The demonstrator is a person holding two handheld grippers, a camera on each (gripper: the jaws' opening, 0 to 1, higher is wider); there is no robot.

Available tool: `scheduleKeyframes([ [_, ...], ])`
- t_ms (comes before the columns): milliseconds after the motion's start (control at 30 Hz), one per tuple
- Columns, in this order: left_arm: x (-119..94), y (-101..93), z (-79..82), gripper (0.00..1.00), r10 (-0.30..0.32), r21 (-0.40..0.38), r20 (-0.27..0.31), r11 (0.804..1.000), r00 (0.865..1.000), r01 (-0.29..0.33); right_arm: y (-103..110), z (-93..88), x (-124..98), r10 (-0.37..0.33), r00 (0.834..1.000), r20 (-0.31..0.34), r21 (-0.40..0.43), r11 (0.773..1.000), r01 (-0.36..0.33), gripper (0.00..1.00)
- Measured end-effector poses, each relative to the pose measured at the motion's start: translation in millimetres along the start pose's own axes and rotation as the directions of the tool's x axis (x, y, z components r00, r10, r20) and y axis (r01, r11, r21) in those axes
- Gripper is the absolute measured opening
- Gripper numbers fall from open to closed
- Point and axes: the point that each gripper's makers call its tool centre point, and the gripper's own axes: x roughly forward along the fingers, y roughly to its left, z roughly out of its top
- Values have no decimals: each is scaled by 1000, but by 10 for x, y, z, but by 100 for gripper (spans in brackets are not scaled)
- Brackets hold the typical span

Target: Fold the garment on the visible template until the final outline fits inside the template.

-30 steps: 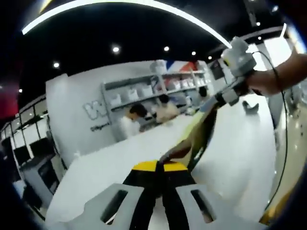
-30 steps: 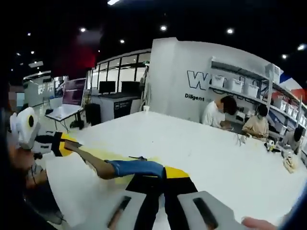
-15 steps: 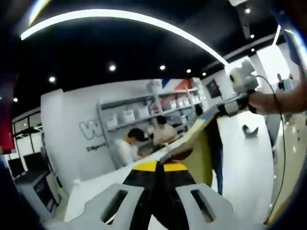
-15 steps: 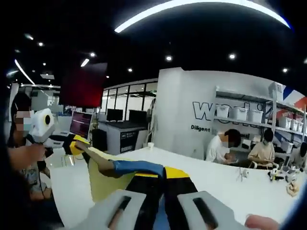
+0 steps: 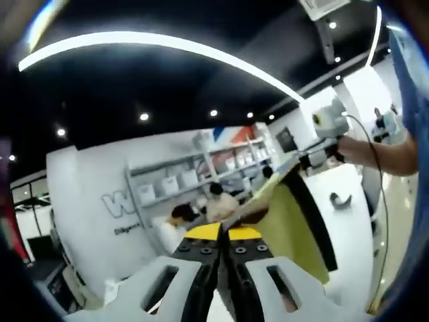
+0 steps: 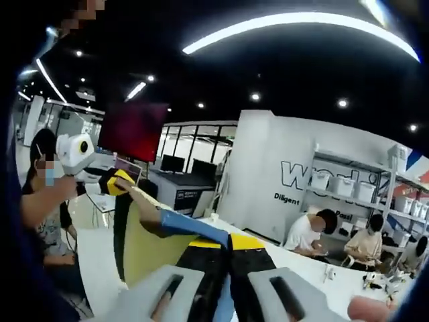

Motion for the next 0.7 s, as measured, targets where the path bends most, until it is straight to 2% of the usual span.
scheduleKeyframes([
  [167, -89, -125, 24, 3, -26, 12, -25, 1000, 999, 26, 61, 65, -195, 8, 1000, -1, -40, 999, -8, 0],
  [233, -112, -219, 32, 3, -67, -26, -4, 997, 998, 67, 58, 30, -248, 5, 1000, -7, -50, 999, -5, 0],
  [267, -115, -220, 17, 3, -73, -20, 7, 997, 997, 74, 37, -15, -278, 3, 1000, -17, -58, 998, -4, 0],
  [367, -90, -274, -38, 3, -85, -22, -17, 996, 996, 84, 30, -81, -298, 18, 999, -27, -32, 999, -19, 0],
  [467, -83, -335, 17, 3, -91, -3, -29, 996, 995, 91, 42, -120, -339, 19, 999, -41, -31, 999, -21, 0],
  [567, -213, -468, 179, 3, -129, 0, -12, 992, 992, 129, 127, -19, -542, 38, 999, -19, -47, 998, -39, 0],
  [700, -475, -701, 413, 3, -213, 15, -9, 977, 977, 213, 304, 134, -876, 140, 990, -17, 16, 990, -139, 0],
])
